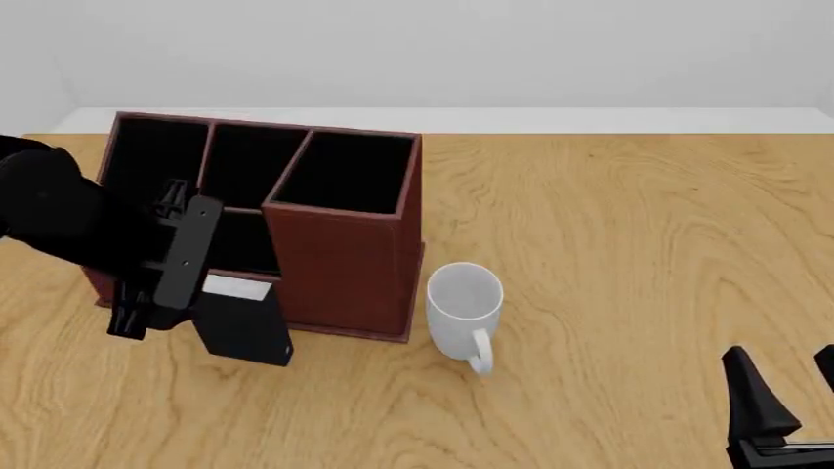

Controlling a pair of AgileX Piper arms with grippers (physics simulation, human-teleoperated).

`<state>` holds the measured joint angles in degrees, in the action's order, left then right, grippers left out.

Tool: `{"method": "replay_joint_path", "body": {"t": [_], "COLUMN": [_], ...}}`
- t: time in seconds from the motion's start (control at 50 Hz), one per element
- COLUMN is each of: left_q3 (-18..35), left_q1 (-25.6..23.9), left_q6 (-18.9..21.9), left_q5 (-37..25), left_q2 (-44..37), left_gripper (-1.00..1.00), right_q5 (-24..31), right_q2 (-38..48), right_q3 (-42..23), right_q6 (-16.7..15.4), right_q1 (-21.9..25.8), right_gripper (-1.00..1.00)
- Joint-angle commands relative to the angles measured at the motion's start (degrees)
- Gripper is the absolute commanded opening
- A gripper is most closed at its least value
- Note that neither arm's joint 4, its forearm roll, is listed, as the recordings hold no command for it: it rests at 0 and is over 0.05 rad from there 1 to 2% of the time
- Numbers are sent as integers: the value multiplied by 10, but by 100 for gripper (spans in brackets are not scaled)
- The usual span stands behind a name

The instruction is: Pick up the book and place it in the front compartment of the caddy.

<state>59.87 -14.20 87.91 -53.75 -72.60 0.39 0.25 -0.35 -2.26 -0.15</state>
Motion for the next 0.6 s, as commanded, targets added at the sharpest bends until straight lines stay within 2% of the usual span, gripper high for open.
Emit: {"method": "replay_joint_path", "body": {"t": [0.02,0.1,0.28,0.6], "left_q3": [1,-1,-5,-28], "left_q1": [-17,-20,-2,-15], "left_q6": [-27,-36,-25,-48], "left_q5": [46,62,89,121], "left_q2": [-33,-41,-63,-87], "left_gripper": [100,100,100,100], "right_q5": [-2,-1,-2,-5], "right_q2": [3,3,4,8], "right_q3": [1,1,1,2], "right_q6": [-2,-1,-3,-6], "right_q1": [-2,-3,-3,-4], "right_gripper": [100,100,100,100]}}
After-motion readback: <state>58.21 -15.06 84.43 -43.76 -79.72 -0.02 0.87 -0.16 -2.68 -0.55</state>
